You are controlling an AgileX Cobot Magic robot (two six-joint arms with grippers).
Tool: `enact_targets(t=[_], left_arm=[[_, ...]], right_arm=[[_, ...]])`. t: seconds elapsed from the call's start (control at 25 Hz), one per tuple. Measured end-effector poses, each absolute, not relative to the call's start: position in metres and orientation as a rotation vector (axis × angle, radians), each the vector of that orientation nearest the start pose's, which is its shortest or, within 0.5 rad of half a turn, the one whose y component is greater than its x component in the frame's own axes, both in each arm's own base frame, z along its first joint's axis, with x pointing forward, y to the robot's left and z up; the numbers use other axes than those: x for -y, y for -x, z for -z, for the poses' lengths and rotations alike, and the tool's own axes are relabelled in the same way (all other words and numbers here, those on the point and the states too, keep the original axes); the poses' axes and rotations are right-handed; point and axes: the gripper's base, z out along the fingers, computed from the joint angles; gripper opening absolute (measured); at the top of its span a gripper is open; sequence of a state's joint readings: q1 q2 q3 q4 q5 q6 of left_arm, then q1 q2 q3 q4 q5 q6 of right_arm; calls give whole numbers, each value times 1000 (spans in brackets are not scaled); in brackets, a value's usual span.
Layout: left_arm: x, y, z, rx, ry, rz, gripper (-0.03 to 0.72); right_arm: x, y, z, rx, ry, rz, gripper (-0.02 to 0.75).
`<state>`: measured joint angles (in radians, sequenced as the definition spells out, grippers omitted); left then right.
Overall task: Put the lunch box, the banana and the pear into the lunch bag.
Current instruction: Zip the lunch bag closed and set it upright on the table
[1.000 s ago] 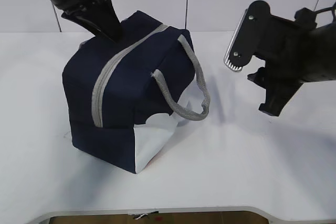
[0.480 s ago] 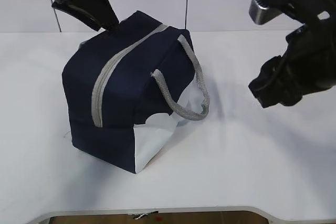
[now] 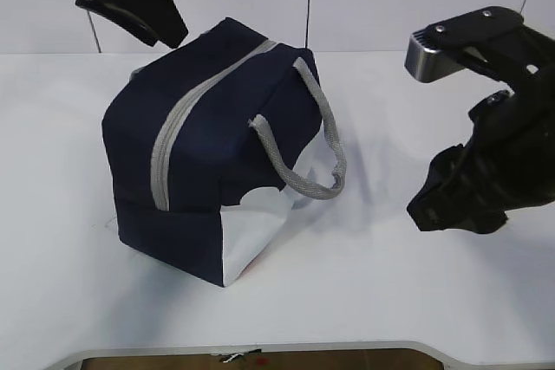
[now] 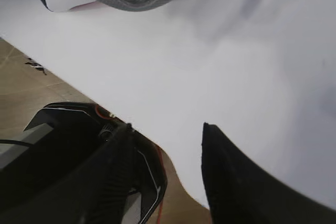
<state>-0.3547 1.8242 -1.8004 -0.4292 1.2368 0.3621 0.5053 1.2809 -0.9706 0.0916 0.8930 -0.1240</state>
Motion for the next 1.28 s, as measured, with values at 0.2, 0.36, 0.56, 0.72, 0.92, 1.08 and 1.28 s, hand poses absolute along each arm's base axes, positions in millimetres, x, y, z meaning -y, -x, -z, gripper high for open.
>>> enact_targets(t=[0.2, 0.36, 0.56, 0.72, 0.92, 1.08, 1.28], left_arm=[[172, -359, -340, -2565, -864, 615, 316], [177, -366, -326, -2597, -864, 645, 304], [180, -369, -317, -2583, -918, 677, 148], [182, -377, -317, -2502, -1064, 617, 17], [185, -396, -335, -2328, -1250, 453, 8], [196, -409, -340, -2193, -1361, 397, 6], [212, -417, -318, -2149, -1482, 356, 6]], right_arm=[[-126, -209, -290, -2610, 775, -271, 367], [-127, -208, -299, -2628, 788, -275, 367], [-131, -209, -314, -2621, 775, -335, 367], [-136, -206, -318, -2633, 746, -435, 367], [-138, -204, -318, -2637, 739, -468, 367], [-138, -204, -318, -2637, 738, -468, 367], [-138, -204, -318, -2639, 738, -470, 367]])
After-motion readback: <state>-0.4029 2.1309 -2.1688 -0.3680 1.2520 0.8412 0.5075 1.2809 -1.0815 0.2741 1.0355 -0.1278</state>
